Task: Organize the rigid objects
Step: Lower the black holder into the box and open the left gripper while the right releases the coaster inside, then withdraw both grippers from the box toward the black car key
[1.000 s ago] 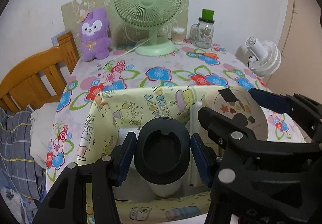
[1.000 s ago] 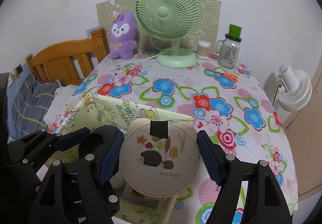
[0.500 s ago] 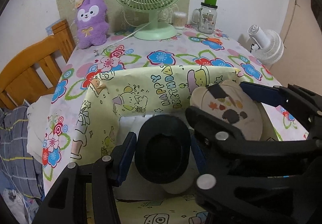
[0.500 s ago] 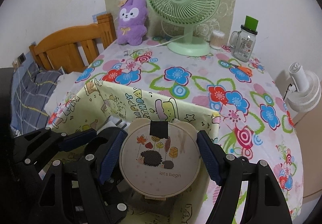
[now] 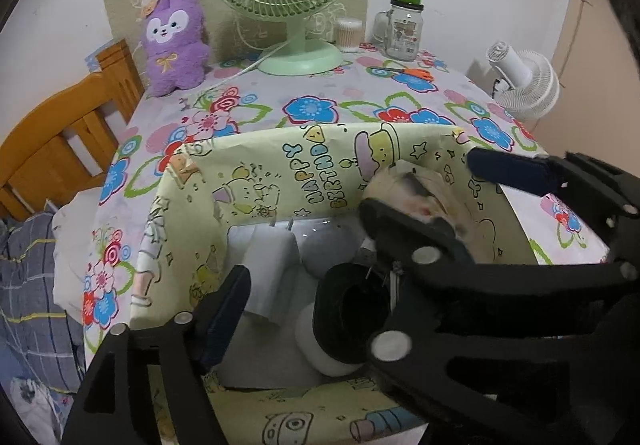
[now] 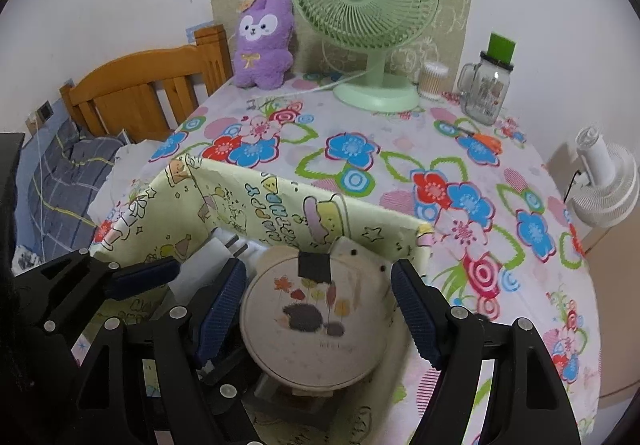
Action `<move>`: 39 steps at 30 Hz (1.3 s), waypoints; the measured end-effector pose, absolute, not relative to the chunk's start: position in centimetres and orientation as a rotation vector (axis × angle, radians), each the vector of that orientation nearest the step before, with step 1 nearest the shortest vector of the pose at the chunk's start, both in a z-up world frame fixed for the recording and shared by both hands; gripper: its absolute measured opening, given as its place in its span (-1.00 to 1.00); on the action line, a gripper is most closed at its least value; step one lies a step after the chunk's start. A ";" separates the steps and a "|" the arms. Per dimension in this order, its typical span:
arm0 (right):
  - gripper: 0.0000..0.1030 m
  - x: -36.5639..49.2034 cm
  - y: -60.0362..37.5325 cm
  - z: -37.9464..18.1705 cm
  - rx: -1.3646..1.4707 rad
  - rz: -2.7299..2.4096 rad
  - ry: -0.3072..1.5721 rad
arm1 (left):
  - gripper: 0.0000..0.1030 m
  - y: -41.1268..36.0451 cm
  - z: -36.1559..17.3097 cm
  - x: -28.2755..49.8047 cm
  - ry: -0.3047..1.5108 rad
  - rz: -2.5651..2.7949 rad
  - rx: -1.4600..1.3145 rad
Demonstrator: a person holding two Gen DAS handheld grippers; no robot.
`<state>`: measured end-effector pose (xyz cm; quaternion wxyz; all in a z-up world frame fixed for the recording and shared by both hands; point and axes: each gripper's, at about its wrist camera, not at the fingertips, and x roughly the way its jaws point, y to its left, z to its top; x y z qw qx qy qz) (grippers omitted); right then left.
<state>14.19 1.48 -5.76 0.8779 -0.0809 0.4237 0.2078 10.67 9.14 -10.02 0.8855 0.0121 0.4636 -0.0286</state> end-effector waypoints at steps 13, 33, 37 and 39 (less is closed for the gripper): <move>0.71 12.6 -1.3 -3.7 -0.165 0.419 0.813 | 0.81 8.1 -7.7 9.0 0.895 -0.002 -0.008; 0.73 10.7 -7.6 -1.0 -0.094 0.383 0.762 | 0.90 2.6 -3.9 6.7 0.795 0.000 0.114; 0.73 10.4 -8.6 -0.5 -0.090 0.367 0.755 | 0.91 1.3 -3.5 6.5 0.778 -0.020 0.144; 0.73 10.3 -9.0 -0.3 -0.094 0.359 0.752 | 0.91 0.6 -3.4 6.4 0.771 -0.032 0.155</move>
